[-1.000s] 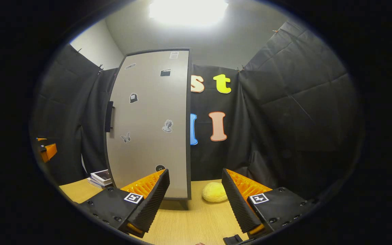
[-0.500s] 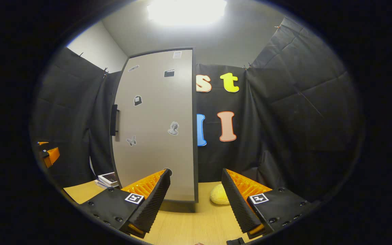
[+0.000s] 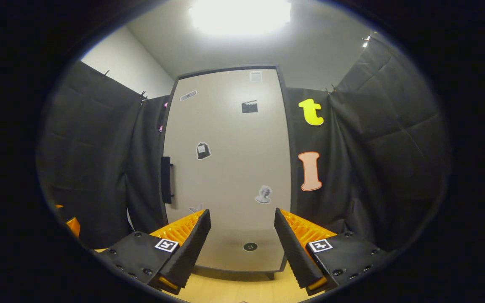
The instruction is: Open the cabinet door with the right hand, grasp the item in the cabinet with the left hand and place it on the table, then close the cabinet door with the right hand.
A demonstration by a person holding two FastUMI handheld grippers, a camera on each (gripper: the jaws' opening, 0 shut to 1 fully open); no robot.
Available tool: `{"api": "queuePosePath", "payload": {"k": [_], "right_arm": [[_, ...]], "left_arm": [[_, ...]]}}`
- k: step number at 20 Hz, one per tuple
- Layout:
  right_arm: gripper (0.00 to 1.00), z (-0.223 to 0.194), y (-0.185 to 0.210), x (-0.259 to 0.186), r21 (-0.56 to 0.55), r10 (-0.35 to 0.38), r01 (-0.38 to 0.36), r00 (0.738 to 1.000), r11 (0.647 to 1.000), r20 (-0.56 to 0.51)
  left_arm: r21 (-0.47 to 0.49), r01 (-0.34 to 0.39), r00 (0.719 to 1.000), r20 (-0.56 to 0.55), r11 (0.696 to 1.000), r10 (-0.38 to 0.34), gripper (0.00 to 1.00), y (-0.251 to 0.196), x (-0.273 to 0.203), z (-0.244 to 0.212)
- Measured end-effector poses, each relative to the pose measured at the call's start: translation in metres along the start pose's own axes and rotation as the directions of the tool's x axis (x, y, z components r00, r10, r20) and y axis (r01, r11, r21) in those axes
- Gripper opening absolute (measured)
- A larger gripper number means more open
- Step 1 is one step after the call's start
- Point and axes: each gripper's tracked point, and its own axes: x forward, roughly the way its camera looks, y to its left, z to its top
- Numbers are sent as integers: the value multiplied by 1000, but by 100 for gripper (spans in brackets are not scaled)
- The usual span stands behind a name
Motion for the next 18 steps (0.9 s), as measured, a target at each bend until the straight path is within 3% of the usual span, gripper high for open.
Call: {"api": "queuePosePath", "payload": {"k": [9, 11, 18], "right_arm": [[96, 17, 99, 69, -7, 60, -60, 998, 998, -19], [96, 15, 118, 84, -5, 70, -70, 997, 998, -26], [96, 3, 161, 124, -23, 84, -85, 995, 996, -53]], "left_arm": [[5, -91, 994, -59, 996, 91, 92, 93, 25, -37], [9, -109, 992, -68, 994, 109, 95, 109, 29, -43], [16, -146, 984, -99, 989, 147, 94, 145, 41, -65]]}}
